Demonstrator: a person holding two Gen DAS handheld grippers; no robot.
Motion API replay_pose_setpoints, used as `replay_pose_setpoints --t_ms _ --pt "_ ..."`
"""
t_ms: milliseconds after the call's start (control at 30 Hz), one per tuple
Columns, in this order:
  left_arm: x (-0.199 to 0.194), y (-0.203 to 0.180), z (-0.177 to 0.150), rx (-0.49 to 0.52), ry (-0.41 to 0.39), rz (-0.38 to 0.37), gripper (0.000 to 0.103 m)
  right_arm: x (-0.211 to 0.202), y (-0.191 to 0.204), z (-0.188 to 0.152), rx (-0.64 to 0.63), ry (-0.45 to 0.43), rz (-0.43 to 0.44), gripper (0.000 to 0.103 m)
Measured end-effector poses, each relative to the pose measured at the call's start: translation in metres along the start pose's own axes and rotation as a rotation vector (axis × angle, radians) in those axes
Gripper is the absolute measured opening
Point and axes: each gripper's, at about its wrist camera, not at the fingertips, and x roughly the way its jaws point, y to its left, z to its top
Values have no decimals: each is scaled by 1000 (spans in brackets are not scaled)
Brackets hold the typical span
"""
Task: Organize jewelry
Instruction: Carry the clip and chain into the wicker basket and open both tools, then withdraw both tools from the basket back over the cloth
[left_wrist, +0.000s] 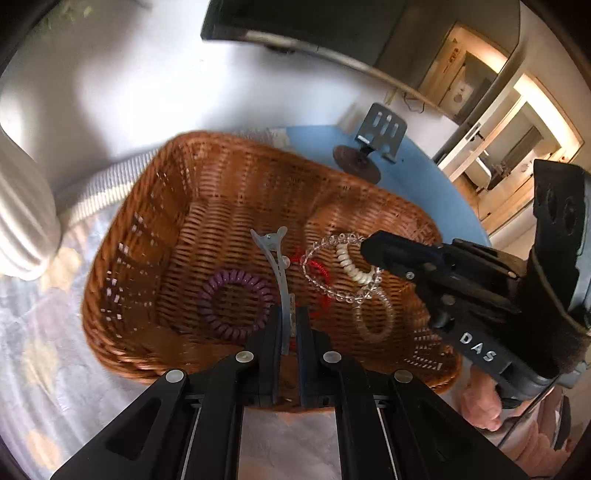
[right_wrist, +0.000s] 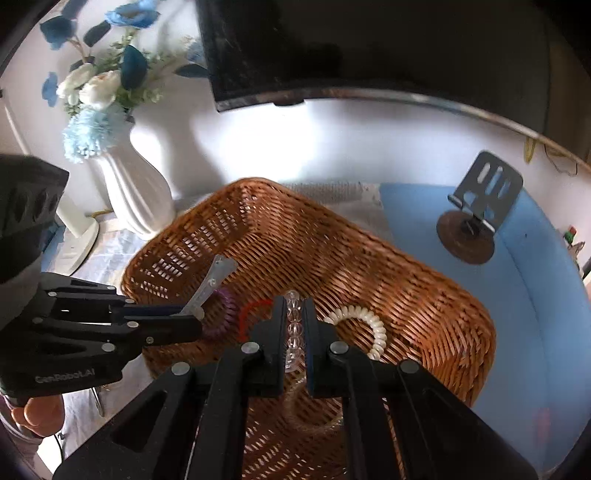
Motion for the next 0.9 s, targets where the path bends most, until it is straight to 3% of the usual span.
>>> replay_pose_setpoints --t_ms 167,267,367,400,433,700,767,800,867,900 --pt "1 -6 -2 24 -20 12 7 -4 -2 -3 6 -9 3 9" --pt "-8 -8 -2 20 -40 11 15 -15 -1 -4 8 -36 -12 11" --pt "-29 -8 -5 2 -81 -7 27 -32 -1 -4 16 -62 -21 24" --pt "-36 -9 -6 5 -95 -4 28 -40 0 -5 22 -73 -13 34" --pt "-47 -12 -9 12 -115 -1 28 -47 1 -5 25 -81 -1 39" --pt "-152 -38 -50 82 -272 -15 29 -112 46 -14 -49 -158 39 41" --pt "-185 -47 -67 95 -327 1 29 -127 64 -20 -73 -171 57 49" --pt "-206 -50 -79 94 -359 5 31 -132 74 -24 -81 -173 68 59" --pt "-233 -52 -96 88 -402 13 46 -144 92 -33 -97 -186 100 63" --pt "-255 -51 -112 85 -445 17 59 -149 104 -38 -113 -191 117 63"
